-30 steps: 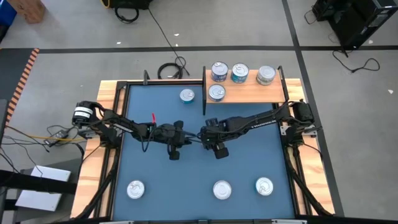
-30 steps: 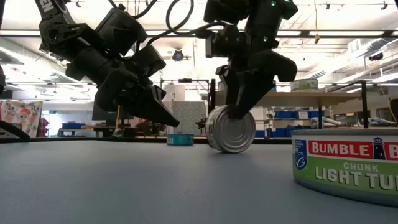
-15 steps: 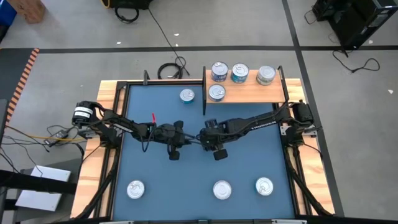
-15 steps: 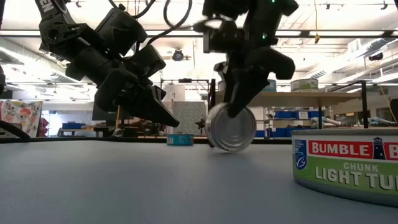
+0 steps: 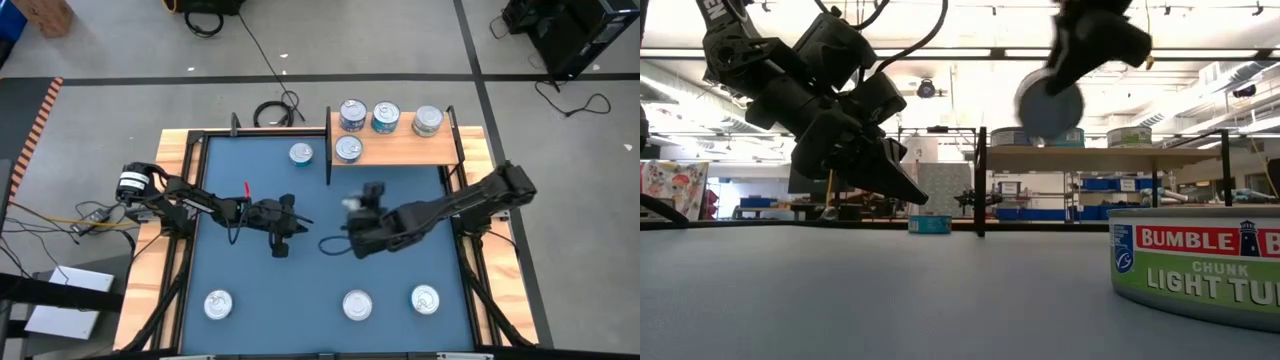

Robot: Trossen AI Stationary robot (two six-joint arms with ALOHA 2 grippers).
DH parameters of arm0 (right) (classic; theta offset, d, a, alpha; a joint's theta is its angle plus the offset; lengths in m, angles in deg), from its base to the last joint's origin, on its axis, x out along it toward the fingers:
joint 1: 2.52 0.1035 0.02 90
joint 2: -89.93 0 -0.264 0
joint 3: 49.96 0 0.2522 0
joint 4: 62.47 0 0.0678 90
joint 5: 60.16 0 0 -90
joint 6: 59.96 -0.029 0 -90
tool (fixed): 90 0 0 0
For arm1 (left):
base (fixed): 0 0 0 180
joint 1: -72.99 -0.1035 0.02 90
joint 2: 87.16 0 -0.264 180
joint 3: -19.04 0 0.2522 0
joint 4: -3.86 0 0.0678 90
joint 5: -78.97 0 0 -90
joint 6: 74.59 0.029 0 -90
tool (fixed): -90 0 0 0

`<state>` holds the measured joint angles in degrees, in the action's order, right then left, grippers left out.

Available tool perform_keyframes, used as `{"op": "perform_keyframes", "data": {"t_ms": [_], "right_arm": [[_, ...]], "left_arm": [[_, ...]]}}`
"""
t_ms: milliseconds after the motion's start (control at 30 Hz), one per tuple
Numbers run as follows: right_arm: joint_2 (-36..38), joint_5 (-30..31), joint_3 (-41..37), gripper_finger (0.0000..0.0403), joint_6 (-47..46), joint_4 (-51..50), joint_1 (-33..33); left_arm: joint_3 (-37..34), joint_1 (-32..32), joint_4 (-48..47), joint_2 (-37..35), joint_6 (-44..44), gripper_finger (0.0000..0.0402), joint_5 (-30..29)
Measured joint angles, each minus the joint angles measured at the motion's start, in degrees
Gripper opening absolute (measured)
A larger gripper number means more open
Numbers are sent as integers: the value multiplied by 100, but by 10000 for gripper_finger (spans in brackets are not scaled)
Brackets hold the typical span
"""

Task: Stack canned seafood by type on shelf
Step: Put the center green tuna can on the shelf aligned with the other green tuna cans on the shelf

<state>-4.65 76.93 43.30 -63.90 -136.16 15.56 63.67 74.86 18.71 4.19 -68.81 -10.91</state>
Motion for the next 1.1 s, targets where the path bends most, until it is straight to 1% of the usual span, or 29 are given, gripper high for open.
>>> {"op": "perform_keyframes", "data": {"t_ms": [100, 200, 267, 333, 433, 567, 767, 1033, 1100], "right_arm": [[210, 695, 1, 142, -919, -1033, 49], [349, 1172, 2, 142, -1905, -2121, 28], [420, 1367, 2, 142, -2455, -2736, -3], [475, 1423, -6, 142, -2727, -3006, -48], [645, 1489, -173, 142, -2437, -2889, -101], [771, 1541, -389, 142, -2547, -2983, -275], [1118, 1541, -971, 142, -2283, -2995, -442], [1733, 1543, -1670, 142, -2288, -3008, -629], [1850, 1676, -1825, 142, -2131, -3013, -735]], "left_arm": [[0, 0, 30, 1, 0, 1, -1], [0, 0, 25, 2, 0, 1, -2], [0, 0, 27, 2, -2, 1, -2], [0, 0, 23, 2, -2, 1, -2], [0, 0, 14, 2, -2, 1, -2], [4, 0, -24, 2, -2, 1, -4], [4, 0, -57, 2, -2, 1, -7], [4, 0, -22, 2, -2, 1, -11], [4, 0, 28, 2, -2, 1, -11]]}}
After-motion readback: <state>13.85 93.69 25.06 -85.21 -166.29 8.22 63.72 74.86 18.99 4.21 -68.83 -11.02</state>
